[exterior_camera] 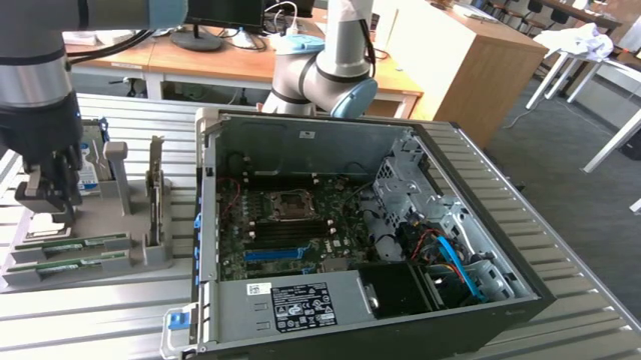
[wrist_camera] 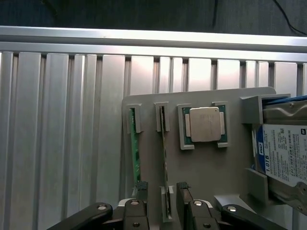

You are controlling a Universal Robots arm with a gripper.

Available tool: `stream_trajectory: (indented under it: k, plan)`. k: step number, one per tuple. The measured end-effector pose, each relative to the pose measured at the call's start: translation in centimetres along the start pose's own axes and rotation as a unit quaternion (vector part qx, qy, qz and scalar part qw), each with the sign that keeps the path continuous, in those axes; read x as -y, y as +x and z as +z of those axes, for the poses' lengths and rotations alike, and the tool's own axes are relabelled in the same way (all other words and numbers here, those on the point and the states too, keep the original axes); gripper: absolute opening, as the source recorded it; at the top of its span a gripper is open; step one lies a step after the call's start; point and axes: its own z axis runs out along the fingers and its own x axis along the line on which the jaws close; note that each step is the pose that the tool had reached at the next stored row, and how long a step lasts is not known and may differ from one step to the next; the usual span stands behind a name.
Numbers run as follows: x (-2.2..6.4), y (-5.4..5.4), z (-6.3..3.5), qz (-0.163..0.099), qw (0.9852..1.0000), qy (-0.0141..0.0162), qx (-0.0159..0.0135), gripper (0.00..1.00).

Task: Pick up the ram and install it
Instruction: 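Pick up the ram and move it above insertion slot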

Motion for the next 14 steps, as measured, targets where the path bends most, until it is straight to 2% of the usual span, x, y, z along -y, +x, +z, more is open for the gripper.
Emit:
stream_trajectory:
  k: [11, 14]
  plan:
    - [0.06, 0.0, 1.9, 0.0, 1.0, 0.0001, 0.0, 0.37]
    - [0.07, 0.0, 2.17, 0.0, 1.0, 0.0, 0.0, 0.37]
